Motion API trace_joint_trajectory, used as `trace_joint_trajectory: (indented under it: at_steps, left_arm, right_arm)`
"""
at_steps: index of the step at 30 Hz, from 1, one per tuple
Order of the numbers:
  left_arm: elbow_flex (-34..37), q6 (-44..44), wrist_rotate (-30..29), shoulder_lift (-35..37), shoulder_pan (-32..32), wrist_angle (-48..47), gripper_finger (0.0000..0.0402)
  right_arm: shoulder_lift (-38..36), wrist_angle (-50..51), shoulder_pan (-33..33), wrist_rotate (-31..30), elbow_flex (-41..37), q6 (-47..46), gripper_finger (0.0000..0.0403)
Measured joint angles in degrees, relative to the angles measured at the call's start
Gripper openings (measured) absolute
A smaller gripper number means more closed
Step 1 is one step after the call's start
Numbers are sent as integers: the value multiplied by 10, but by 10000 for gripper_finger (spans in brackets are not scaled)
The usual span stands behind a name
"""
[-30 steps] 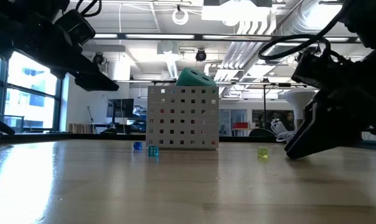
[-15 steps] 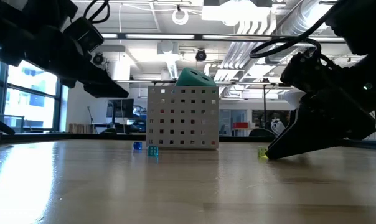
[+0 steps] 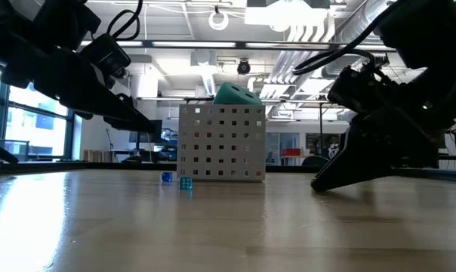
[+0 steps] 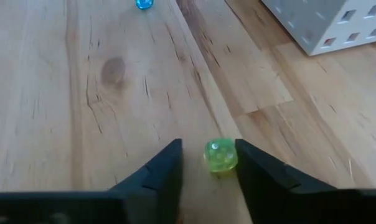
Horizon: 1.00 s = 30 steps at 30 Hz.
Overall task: Pick & Place Dice
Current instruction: Put the small green die into the bin
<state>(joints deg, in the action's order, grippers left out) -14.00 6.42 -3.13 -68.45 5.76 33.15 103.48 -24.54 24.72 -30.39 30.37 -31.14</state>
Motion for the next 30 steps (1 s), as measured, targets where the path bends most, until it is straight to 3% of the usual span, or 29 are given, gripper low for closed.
trace_joint_trajectory:
  at_steps: [8,16,26,30]
  left_arm:
    - [0,0,0,0,0,0,400]
    - [0,0,1,0,0,-1,400]
    - [0,-18,1,0,0,-1,400]
    - [0,-19,1,0,0,-1,400]
  right_arm:
    - [0,-7,-5,14,-1,33,39]
    - [-38,-21,-48,73,13,128,40]
    - [-113,-23,-114,108,93,282,40]
    - [-125,-20,-136,148,128,327,40]
